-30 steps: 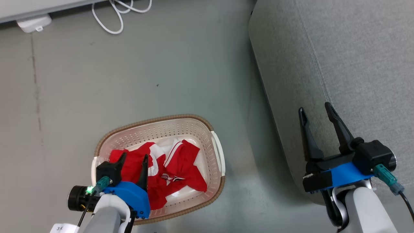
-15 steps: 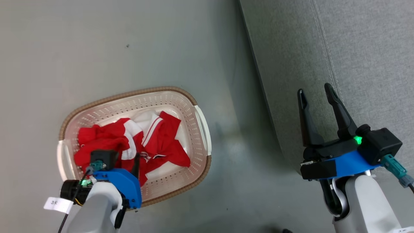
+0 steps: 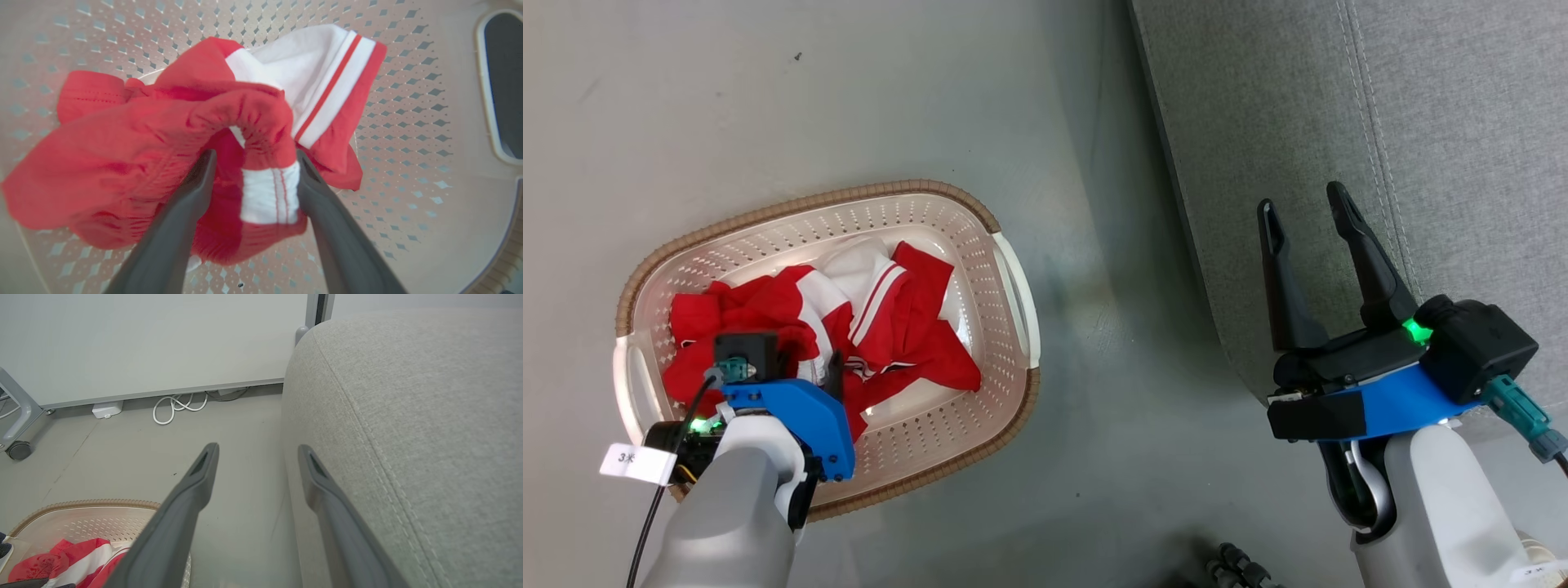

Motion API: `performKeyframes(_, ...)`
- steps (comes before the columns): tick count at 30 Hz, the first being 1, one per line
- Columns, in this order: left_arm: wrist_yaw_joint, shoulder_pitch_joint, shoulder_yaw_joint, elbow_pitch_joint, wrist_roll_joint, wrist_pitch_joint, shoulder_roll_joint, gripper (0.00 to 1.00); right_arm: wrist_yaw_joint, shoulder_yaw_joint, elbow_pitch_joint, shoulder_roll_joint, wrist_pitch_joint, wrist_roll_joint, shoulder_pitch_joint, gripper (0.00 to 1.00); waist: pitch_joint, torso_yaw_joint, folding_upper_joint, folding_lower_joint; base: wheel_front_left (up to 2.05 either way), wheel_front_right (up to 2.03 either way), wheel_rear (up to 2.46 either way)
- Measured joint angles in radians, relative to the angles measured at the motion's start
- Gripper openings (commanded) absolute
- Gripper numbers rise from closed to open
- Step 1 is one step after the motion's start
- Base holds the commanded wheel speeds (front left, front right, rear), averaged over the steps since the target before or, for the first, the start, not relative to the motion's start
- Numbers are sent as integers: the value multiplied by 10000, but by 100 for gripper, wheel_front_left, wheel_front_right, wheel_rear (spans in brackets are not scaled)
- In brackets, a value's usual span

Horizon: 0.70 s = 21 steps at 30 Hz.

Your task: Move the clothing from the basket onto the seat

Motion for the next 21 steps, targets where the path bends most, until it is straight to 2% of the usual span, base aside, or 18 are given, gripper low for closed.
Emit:
performKeyframes(2, 58, -128, 12, 105, -59, 73, -8, 98, 0, 59, -17, 0, 0, 13, -3, 100, 57, -13, 0, 0, 0, 0, 0)
performKeyframes(3, 92, -185, 21, 163, -69, 121, -12, 41, 0, 84, -21, 0, 0, 15, -3, 100, 78, -20, 0, 0, 0, 0, 0)
performKeyframes(4, 117, -223, 15, 198, -77, 148, -12, 0, 0, 98, -31, 0, 0, 17, -5, 100, 98, -26, 0, 0, 0, 0, 0)
performKeyframes(21, 25, -407, -117, 493, -474, 61, -268, 0, 0, 125, 58, 0, 0, 92, -44, 100, -124, 120, 0, 0, 0, 0, 0)
